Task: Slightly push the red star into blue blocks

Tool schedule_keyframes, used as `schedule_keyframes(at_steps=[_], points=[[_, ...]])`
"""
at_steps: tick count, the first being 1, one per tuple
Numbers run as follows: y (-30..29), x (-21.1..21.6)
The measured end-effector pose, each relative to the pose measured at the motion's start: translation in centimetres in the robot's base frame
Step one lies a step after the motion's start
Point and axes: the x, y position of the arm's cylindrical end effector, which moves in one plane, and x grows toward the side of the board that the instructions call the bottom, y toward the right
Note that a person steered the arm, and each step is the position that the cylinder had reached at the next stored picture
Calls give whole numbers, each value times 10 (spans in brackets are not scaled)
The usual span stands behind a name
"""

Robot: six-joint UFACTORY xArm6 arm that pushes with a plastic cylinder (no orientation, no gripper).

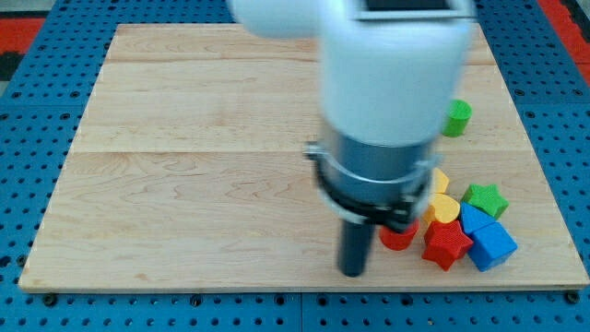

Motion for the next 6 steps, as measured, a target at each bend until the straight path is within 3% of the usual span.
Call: schedule_keyframes(at_steps=[1, 6], points=[[51, 7], [101, 16]])
